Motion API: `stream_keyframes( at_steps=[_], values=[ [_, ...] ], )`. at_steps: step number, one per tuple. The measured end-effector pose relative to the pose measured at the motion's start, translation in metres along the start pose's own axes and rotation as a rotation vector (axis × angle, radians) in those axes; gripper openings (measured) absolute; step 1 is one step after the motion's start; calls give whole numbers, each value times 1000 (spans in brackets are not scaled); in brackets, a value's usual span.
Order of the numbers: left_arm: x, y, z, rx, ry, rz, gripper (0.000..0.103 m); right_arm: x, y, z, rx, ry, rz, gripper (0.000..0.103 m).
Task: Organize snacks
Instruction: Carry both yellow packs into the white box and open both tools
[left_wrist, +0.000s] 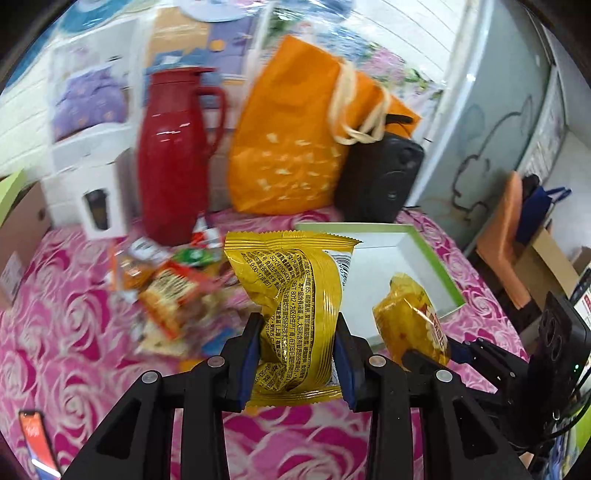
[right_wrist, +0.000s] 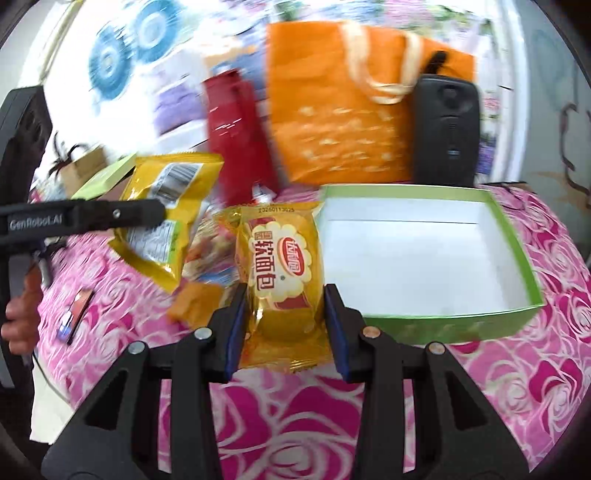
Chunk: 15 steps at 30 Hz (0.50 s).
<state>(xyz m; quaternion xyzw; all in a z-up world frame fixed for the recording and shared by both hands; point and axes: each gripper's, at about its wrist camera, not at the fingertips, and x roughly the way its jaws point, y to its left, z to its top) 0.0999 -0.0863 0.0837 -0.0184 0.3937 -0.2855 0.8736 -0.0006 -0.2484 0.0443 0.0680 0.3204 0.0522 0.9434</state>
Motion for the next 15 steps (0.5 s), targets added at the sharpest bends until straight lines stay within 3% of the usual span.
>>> stream_keyframes(
  at_steps=[9, 15],
  values=[
    [86, -73, 27, 106, 64, -82, 36, 19, -83, 11, 143, 3, -132, 42],
    [129, -75, 33, 116, 121, -56, 37, 50, -103, 15, 141, 44, -164, 42]
  ],
)
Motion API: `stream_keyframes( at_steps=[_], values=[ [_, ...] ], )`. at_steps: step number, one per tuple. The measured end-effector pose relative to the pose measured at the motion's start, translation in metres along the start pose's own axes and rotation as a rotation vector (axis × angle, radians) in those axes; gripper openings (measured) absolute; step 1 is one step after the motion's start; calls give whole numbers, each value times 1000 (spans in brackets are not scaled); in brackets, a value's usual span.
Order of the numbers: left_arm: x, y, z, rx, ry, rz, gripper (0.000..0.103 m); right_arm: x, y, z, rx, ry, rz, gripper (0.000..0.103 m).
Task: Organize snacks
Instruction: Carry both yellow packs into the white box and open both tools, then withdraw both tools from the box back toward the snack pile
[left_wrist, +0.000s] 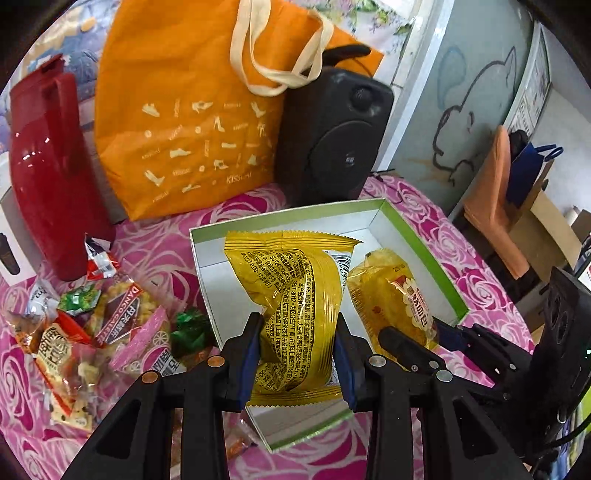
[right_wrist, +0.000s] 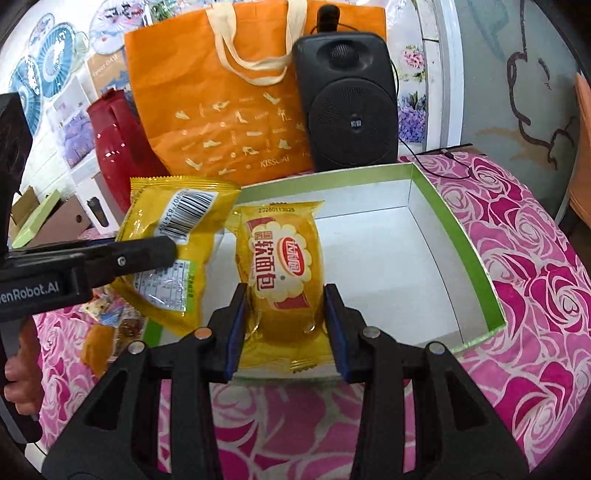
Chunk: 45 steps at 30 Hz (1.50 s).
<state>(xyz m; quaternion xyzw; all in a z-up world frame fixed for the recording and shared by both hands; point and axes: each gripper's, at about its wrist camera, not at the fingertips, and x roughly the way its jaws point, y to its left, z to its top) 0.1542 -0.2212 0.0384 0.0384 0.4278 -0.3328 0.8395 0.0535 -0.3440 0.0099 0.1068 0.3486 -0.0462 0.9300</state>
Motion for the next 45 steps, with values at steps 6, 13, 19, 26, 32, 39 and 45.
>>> stream_keyframes(
  at_steps=[6, 13, 19, 26, 32, 39, 45],
  values=[
    [22, 11, -4, -25, 19, 9, 61, 24, -3, -2, -30, 45, -12, 43],
    [11, 16, -3, -3, -70, 148, 91, 27, 1, -6, -95, 18, -34, 102],
    [0, 22, -10, -15, -83, 169, 91, 18, 4, -6, -83, 15, -40, 102],
    [-31, 25, -20, -33, -124, 171, 91, -4, 21, -7, -108, -17, -30, 102],
    [-68, 37, -36, -56, -158, 176, 91, -23, 46, -10, -139, -37, -2, 102],
    [-115, 108, -97, -233, -193, 288, 91, -34, 91, -27, -214, -12, 87, 102],
    [-128, 147, -145, -326, -158, 320, 91, -18, 143, -52, -274, 85, 243, 102]
  ],
)
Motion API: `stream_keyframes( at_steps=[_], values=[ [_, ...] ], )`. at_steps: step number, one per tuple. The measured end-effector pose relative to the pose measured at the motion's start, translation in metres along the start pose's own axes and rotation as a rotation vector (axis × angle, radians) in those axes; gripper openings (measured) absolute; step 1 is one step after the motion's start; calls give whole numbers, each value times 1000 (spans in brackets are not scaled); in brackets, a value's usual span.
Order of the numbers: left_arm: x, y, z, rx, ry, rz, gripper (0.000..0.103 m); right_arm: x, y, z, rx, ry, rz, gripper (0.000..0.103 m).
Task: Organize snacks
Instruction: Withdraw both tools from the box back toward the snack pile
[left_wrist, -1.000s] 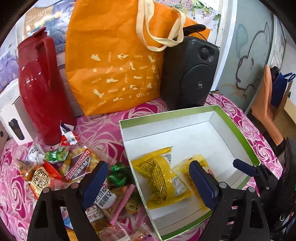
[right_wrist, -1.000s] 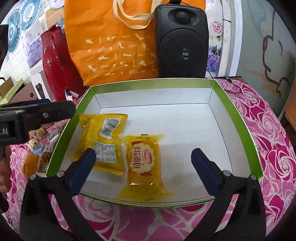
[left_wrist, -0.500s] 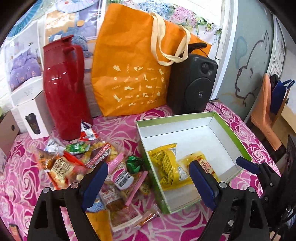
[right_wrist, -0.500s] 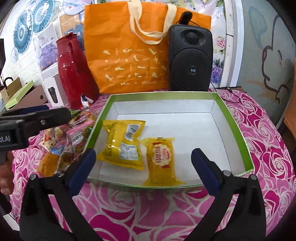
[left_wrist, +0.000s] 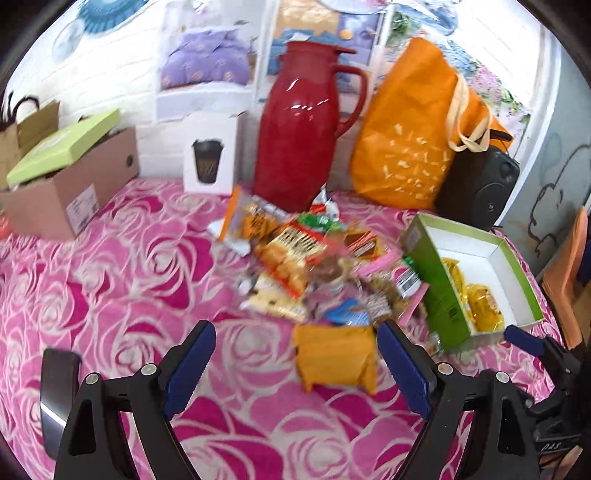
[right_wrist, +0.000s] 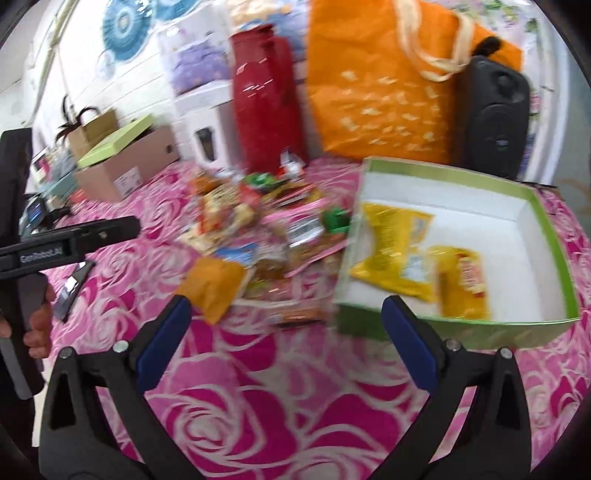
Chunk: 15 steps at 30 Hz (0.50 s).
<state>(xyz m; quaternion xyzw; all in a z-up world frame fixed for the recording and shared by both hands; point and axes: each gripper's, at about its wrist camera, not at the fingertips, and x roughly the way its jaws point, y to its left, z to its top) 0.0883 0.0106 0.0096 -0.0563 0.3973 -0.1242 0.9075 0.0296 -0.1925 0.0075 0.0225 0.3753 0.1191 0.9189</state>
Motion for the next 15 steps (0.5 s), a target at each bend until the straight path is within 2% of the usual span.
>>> stream_keyframes(
  at_steps=[6, 8, 10, 13, 14, 15],
  values=[
    [11, 1, -16, 13, 41, -66, 91, 23, 29, -10, -43, 77, 42, 102],
    [25, -10, -18, 47, 63, -87, 91, 23, 28, -12, -41, 84, 28, 102],
    [42, -20, -20, 69, 102, -106, 91, 21, 24, -15, -30, 92, 1, 97],
    [63, -33, -22, 89, 144, -128, 90, 18, 14, -20, -5, 107, -29, 94],
    [70, -36, -23, 100, 152, -128, 88, 17, 12, -21, 3, 111, -37, 93],
    [75, -38, -23, 112, 159, -125, 72, 17, 10, -22, 8, 115, -41, 90]
  ],
)
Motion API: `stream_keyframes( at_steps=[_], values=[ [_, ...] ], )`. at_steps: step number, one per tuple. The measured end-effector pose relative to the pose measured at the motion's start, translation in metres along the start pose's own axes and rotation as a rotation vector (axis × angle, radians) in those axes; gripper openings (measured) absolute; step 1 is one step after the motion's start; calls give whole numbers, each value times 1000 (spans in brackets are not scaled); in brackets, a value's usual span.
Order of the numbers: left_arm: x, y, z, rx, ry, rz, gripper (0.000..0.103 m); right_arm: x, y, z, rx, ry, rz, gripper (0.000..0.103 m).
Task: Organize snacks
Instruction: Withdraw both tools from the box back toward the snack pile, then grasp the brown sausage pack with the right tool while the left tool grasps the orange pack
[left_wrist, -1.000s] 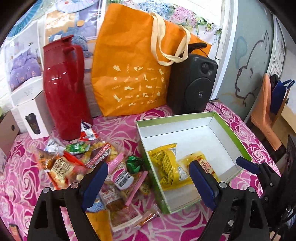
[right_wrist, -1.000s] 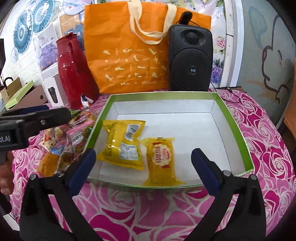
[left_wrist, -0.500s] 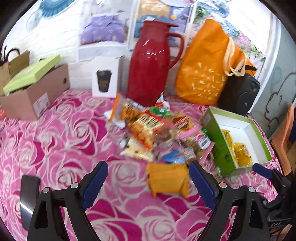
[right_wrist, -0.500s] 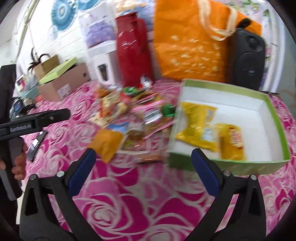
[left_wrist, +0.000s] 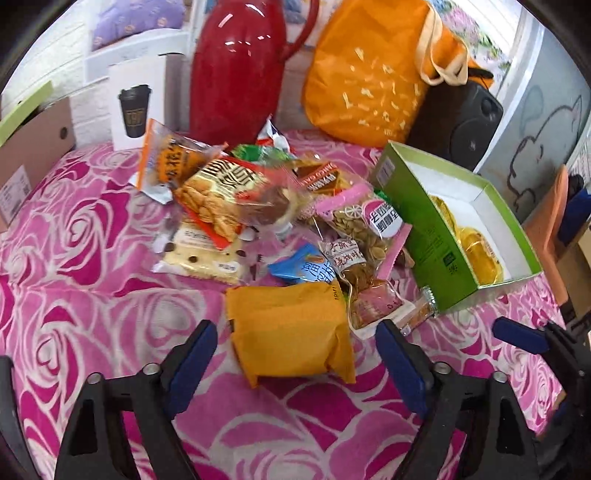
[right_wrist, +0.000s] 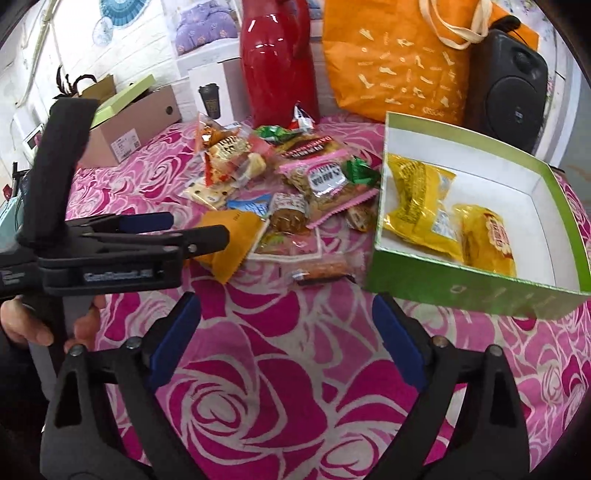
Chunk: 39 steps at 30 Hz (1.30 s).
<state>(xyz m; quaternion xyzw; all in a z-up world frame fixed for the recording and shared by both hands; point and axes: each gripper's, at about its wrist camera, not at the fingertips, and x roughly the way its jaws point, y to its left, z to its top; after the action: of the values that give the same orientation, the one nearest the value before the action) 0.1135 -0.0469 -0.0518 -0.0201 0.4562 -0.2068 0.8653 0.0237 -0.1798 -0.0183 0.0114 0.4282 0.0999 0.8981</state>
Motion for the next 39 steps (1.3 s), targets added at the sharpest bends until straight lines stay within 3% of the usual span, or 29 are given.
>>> stream_keyframes(
  at_steps=[1, 3, 4, 8, 12, 14, 16, 20, 26, 27, 28, 29, 30, 32, 39],
  values=[
    [6, -1, 1, 12, 17, -4, 45, 0, -2, -1, 4, 4, -2, 81],
    [11, 2, 0, 23, 42, -42, 38, 0, -3, 1, 9, 8, -2, 71],
    [7, 4, 0, 26, 43, -73, 26, 2, -3, 3, 11, 12, -2, 68],
    [-24, 15, -5, 10, -7, -99, 17, 13, 6, 14, 4, 23, 40, 60],
    [-40, 37, -10, -51, -13, -108, 20, 33, 21, 32, -50, 25, 50, 59],
    [-43, 45, -15, -85, -17, -115, 34, 46, 24, 39, -67, 35, 37, 59],
    [-43, 52, -19, -100, -24, -78, 58, 60, 24, 44, -76, 55, 6, 59],
    [-41, 67, -26, -162, -13, -125, 59, 84, 26, 49, -126, 94, -57, 57],
    [-36, 59, -33, -137, 28, -125, 59, 107, 25, 52, -165, 108, -90, 55],
    [-36, 58, -34, -139, 37, -134, 59, 109, 26, 50, -177, 120, -102, 53],
    [-36, 57, -35, -143, 41, -141, 59, 109, 26, 49, -181, 124, -105, 44],
    [-36, 55, -36, -147, 44, -150, 60, 104, 25, 47, -181, 117, -113, 34],
    [-36, 54, -36, -149, 47, -154, 61, 100, 24, 46, -172, 117, -90, 32],
    [-32, 51, -35, -152, 57, -149, 62, 86, 22, 39, -147, 112, -45, 32],
    [-10, 38, -30, -164, 125, -140, 62, 43, 16, 0, -113, 105, -7, 32]
  ],
)
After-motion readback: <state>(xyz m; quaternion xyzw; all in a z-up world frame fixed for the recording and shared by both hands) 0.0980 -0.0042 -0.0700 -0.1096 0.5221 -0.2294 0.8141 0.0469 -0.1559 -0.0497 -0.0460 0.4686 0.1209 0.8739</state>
